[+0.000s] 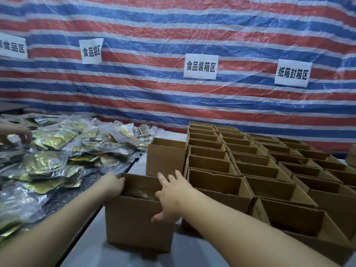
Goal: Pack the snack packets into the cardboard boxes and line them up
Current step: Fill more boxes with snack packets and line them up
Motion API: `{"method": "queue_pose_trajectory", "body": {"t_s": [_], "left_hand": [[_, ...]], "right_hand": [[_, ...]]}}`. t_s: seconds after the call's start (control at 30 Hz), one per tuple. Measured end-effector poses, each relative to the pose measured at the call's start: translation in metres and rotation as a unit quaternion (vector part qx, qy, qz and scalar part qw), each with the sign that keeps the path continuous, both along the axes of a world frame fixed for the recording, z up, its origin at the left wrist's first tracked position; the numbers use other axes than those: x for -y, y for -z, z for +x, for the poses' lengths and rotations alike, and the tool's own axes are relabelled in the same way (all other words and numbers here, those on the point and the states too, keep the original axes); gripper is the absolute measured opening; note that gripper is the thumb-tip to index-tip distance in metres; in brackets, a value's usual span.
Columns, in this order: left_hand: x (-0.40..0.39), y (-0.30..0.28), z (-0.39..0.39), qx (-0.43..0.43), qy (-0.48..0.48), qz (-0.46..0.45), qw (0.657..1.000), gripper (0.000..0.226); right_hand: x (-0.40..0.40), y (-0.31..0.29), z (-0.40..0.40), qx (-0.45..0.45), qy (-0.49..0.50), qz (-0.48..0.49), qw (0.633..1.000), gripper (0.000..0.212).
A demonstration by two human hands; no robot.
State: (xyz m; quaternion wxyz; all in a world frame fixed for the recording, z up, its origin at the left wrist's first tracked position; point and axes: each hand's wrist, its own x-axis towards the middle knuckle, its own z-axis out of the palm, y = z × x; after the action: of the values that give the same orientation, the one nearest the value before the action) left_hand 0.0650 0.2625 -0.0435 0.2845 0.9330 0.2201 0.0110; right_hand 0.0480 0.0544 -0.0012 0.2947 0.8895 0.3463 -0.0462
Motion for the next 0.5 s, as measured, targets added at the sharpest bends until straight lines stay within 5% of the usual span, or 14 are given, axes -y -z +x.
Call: {"method": "queue_pose_trajectory", "body": {"t_s": [0.5], "left_hand": [[0.011, 0.002, 0.201, 0.043, 0.039, -0.041, 0.997, 0.037]], "right_hand": [[-0.012, -0.001, 0.171, 0.045, 0.144, -0.039, 0.988, 0.097]]}}
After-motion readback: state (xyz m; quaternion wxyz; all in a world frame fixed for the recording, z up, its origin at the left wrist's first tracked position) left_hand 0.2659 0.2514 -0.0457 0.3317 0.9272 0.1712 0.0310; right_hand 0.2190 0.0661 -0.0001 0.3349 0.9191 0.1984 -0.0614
